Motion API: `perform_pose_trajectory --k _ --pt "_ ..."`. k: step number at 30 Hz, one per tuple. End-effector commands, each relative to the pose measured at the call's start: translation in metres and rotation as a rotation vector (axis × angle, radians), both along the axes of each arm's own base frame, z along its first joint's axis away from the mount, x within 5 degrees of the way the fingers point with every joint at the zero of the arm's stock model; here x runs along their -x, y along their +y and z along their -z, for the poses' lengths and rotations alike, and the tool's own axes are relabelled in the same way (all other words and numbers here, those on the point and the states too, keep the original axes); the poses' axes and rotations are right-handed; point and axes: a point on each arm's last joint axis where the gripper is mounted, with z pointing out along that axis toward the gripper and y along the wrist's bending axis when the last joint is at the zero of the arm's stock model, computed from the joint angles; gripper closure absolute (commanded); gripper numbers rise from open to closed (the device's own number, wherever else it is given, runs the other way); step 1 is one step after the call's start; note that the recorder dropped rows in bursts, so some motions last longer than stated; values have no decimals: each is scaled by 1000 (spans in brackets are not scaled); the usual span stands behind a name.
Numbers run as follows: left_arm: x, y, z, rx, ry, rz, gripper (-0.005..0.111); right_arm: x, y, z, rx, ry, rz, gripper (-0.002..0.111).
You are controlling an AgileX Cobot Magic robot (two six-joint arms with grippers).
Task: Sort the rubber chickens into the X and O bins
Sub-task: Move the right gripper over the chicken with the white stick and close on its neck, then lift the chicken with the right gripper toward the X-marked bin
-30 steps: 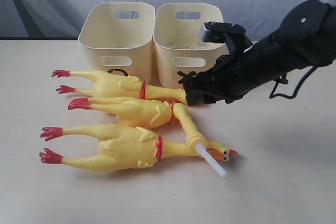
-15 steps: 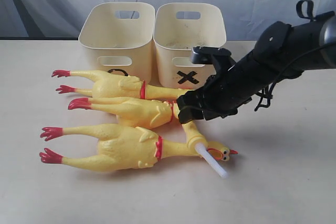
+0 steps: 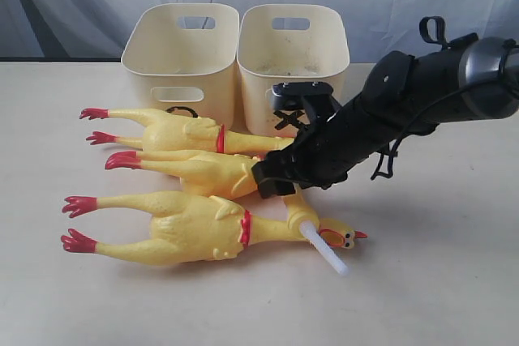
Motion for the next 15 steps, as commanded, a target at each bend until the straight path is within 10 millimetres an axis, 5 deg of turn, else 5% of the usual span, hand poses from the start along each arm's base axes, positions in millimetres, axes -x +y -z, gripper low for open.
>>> perform_pose_trajectory --k 1,15 --pt "0 0 0 2 -10 -4 107 -2 0 -1 6 -16 12 45" --pt "0 0 0 2 -10 -4 107 0 -2 1 27 41 54 45"
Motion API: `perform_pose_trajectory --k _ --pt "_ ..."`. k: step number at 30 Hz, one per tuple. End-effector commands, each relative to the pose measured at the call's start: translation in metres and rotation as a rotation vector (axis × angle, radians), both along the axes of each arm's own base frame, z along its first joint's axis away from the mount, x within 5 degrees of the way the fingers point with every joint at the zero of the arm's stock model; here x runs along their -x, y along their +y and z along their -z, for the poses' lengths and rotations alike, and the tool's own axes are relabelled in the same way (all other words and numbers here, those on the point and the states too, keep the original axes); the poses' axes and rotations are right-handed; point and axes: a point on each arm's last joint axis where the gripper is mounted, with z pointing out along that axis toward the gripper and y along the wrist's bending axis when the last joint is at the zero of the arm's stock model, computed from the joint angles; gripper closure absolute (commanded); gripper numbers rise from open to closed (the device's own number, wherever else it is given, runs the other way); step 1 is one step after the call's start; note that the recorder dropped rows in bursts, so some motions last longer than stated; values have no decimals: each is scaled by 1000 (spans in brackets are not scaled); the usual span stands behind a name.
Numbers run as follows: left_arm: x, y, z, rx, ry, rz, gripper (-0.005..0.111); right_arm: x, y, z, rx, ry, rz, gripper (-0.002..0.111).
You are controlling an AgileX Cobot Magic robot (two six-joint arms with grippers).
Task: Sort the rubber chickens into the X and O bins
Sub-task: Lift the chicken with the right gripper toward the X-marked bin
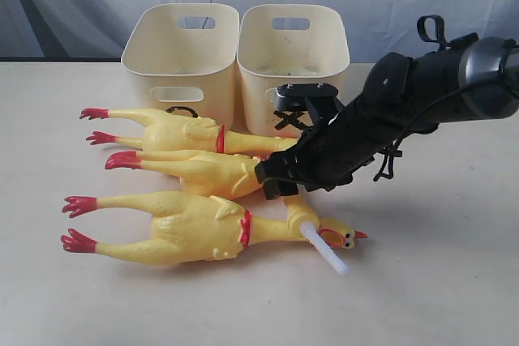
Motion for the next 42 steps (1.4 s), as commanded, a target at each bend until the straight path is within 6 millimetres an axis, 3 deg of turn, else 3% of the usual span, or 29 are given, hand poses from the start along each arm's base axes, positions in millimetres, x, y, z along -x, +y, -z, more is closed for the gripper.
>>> perform_pose_trajectory --k 1,10,16,18,26,30,35,42 --pt "0 0 0 2 -10 -4 107 1 0 0 1 26 13 45" --pt "0 0 0 2 -10 -4 107 3 1 2 3 59 7 45" --pt "0 0 0 2 -10 -4 107 2 1 18 28 92 14 47" --pt "0 0 0 2 -10 -4 107 1 1 17 26 79 20 62" --pt "0 0 0 2 -10 -4 107 3 1 17 27 93 12 101" --pt "0 0 0 2 -10 -4 107 5 1 13 21 110 12 109" --pt "0 0 0 2 -10 -4 107 8 0 -9 -16 90 37 109" --pt "0 0 0 2 -10 -4 107 22 -7 -68 -82 -13 16 109"
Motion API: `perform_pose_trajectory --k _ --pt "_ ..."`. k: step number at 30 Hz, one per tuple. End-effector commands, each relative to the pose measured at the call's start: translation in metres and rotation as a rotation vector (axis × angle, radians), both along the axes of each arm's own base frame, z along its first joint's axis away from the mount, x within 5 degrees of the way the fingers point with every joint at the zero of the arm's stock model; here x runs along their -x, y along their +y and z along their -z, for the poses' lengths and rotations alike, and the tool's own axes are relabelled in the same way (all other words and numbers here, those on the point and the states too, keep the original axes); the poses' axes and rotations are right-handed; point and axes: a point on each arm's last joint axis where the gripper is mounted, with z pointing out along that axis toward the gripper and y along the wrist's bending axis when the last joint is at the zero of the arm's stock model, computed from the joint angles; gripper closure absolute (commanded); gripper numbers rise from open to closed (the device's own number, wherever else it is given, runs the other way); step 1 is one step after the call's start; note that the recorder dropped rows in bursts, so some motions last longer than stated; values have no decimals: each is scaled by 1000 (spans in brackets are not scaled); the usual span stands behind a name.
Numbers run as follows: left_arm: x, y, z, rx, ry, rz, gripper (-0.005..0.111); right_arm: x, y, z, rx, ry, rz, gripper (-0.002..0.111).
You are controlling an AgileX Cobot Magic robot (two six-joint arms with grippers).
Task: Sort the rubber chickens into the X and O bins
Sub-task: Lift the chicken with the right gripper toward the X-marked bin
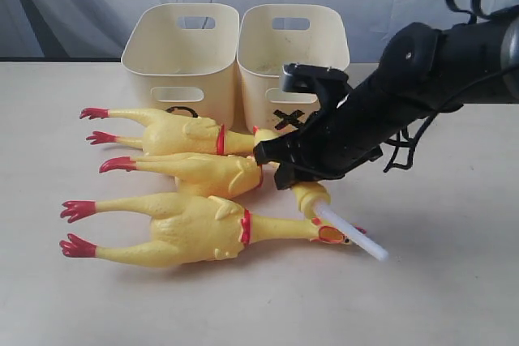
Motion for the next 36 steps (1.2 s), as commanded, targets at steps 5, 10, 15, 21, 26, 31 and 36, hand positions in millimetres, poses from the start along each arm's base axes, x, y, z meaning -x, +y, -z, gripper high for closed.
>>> perform_pose_trajectory --k 5,10,15,21,26,31,36 --pt "0 0 1 2 -8 -4 107 13 -12 -72 -87 -239 11 109" --pt "0 0 1 2 -8 -4 107 15 -17 -83 -44 -321 -20 109" --pt "0 0 1 2 -8 -4 107 12 -19 -84 -15 -375 -28 109" --pt "0 0 1 2 -8 -4 107 1 -19 -92 -51 -507 45 109" --pt "0 0 1 2 -8 -4 107 -15 -21 -107 -120 -698 177 109" --pt "0 0 1 2 -8 -4 107 -36 -25 -111 -196 -862 380 109" --pt "0 0 1 2 -8 -4 107 -55 -27 -96 -253 -933 545 109"
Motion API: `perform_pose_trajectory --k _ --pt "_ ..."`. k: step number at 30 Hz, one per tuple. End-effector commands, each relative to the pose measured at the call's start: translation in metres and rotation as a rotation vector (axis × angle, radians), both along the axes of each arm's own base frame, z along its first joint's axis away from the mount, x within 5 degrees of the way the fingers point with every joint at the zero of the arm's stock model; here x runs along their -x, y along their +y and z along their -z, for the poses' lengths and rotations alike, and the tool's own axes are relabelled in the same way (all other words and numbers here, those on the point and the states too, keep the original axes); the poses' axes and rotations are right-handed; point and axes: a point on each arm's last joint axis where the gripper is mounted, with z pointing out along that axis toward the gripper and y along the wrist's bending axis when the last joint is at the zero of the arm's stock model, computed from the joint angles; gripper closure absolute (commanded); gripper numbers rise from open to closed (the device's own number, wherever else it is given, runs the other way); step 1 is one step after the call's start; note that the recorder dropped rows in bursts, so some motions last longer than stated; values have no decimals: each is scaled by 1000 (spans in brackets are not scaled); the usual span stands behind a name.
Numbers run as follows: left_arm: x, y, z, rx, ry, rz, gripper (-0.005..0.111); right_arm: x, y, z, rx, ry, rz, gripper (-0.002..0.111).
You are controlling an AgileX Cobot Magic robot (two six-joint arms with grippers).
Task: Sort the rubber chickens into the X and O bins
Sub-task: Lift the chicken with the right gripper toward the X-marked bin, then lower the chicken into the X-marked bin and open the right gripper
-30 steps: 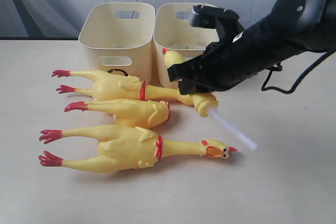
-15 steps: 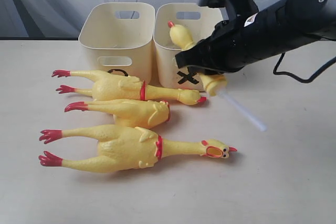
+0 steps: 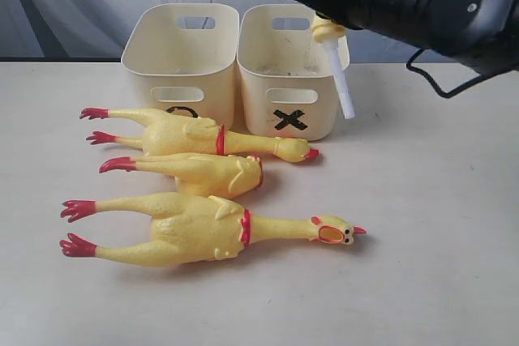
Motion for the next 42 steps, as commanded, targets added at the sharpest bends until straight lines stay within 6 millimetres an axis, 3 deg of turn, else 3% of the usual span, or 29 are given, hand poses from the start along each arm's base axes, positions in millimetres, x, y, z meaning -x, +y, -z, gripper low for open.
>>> perform_pose_trajectory --k 1,11,26,36,42 --pt "0 0 1 2 -8 -4 107 -17 -1 10 -99 -91 114 109" --pt "0 0 1 2 -8 -4 107 -38 22 29 -215 -336 -2 109" --pt "0 0 1 2 -8 -4 107 -81 45 37 -252 -388 1 109" --pt "0 0 1 2 -8 -4 107 -105 57 43 -71 -453 2 109" --pt "0 0 1 2 -8 -4 107 -117 60 47 132 -471 20 109"
